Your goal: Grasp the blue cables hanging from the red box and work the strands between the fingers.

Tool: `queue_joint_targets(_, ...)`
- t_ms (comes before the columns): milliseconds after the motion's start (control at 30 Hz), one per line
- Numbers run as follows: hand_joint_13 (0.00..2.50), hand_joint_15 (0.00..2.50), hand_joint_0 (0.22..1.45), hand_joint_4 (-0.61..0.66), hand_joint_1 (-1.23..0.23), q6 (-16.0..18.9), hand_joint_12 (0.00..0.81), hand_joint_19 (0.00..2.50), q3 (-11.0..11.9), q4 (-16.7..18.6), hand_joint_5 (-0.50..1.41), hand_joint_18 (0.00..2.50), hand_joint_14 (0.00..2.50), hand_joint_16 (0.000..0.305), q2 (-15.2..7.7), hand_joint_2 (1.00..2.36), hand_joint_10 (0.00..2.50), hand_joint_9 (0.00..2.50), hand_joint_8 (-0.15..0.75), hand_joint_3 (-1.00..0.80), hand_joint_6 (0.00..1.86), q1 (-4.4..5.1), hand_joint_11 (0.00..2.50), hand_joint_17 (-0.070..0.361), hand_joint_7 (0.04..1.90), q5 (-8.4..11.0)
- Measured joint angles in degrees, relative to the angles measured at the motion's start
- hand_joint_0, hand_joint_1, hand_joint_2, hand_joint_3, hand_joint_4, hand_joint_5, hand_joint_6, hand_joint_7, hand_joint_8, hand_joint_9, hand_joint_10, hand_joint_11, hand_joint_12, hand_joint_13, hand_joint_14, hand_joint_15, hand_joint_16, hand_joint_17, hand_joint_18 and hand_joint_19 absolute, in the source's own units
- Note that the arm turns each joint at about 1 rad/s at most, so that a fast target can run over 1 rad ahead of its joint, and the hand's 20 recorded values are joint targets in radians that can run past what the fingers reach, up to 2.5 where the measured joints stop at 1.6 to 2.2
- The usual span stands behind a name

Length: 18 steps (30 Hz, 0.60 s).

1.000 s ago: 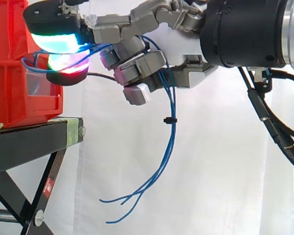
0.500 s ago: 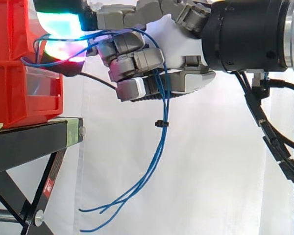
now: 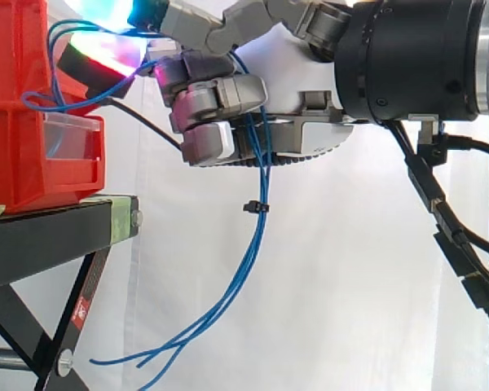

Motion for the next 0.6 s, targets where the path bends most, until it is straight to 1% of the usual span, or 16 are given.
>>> queue_joint_targets(33,1.00,1.32,1.38,0.03,-0.72,0.17,0.418,1.28,0.00,-0.06,0.10,1.37,2.50,0.045,0.00,1.02,2.50,0.67,0.376,-0.44,1.10,0.01,2.46,0.102,1.14,0.00)
queue_joint_targets(67,1.00,1.32,1.37,0.03,-0.72,0.35,0.418,1.28,-0.01,-0.14,0.14,1.37,2.50,0.045,0.00,1.02,2.50,0.67,0.376,-0.40,1.03,0.00,2.46,0.102,1.15,-0.02)
queue_joint_targets(100,1.00,1.32,1.27,0.07,-0.72,0.46,0.418,1.28,-0.01,-0.20,0.16,1.37,2.50,0.045,0.00,1.01,2.50,0.67,0.376,-0.41,0.88,0.01,2.46,0.102,1.20,-0.04)
queue_joint_targets(133,1.00,1.32,1.21,0.07,-0.73,0.61,0.418,1.28,-0.01,-0.32,0.16,1.37,2.50,0.045,0.00,1.01,2.50,0.67,0.376,-0.44,0.81,0.01,2.46,0.102,1.23,-0.06)
queue_joint_targets(167,1.00,1.32,1.07,0.12,-0.71,0.81,0.418,1.28,-0.02,-0.49,0.09,1.37,2.50,0.045,0.00,1.01,2.50,0.67,0.376,-0.45,0.82,0.01,2.46,0.102,1.14,-0.07)
queue_joint_targets(200,1.00,1.32,0.97,0.13,-0.68,0.97,0.418,1.28,-0.02,-0.59,0.06,1.37,2.50,0.045,0.00,1.01,2.50,0.67,0.376,-0.56,0.69,0.00,2.46,0.102,1.16,-0.07)
queue_joint_targets(233,1.00,1.32,0.90,0.16,-0.65,1.11,0.418,1.28,-0.02,-0.67,0.06,1.37,2.50,0.045,0.00,1.01,2.50,0.67,0.376,-0.68,0.66,0.00,2.46,0.102,1.18,-0.05)
queue_joint_targets(267,1.00,1.32,0.80,0.19,-0.59,1.26,0.418,1.28,-0.02,-0.73,0.05,1.37,2.50,0.045,0.00,1.01,2.50,0.67,0.376,-0.81,0.60,0.01,2.46,0.102,1.22,-0.02)
queue_joint_targets(300,1.00,1.32,0.75,0.21,-0.57,1.33,0.418,1.28,-0.02,-0.77,0.04,1.37,2.50,0.045,0.00,1.00,2.50,0.67,0.376,-0.98,0.62,0.01,2.46,0.102,1.20,0.00)
queue_joint_targets(367,1.00,1.32,0.69,0.24,-0.53,1.44,0.418,1.28,-0.02,-0.81,0.02,1.37,2.50,0.045,0.00,1.00,2.50,0.67,0.376,-1.00,0.65,0.01,2.46,0.102,1.18,0.04)
queue_joint_targets(433,1.00,1.32,0.66,0.26,-0.54,1.46,0.418,1.28,-0.02,-0.82,-0.03,1.37,2.50,0.045,0.00,1.00,2.50,0.67,0.376,-1.00,0.71,0.00,2.46,0.102,1.15,0.05)
queue_joint_targets(467,1.00,1.32,0.64,0.26,-0.57,1.45,0.418,1.28,-0.03,-0.82,-0.07,1.37,2.50,0.045,0.00,1.00,2.50,0.67,0.376,-1.00,0.76,0.01,2.46,0.102,1.11,0.06)
queue_joint_targets(500,1.00,1.32,0.65,0.27,-0.62,1.45,0.418,1.28,-0.03,-0.82,-0.12,1.37,2.50,0.045,0.00,1.00,2.50,0.67,0.376,-1.00,0.78,0.01,2.46,0.102,1.10,0.06)
queue_joint_targets(533,1.00,1.32,0.65,0.27,-0.63,1.44,0.418,1.28,-0.03,-0.83,-0.13,1.37,2.50,0.045,0.00,1.00,2.50,0.67,0.376,-1.00,0.78,0.01,2.46,0.102,1.10,0.06)
queue_joint_targets(600,1.00,1.32,0.66,0.25,-0.72,1.42,0.418,1.28,-0.03,-0.83,-0.20,1.37,2.50,0.045,0.00,1.00,2.50,0.67,0.376,-1.00,0.80,0.01,2.46,0.102,1.08,0.08)
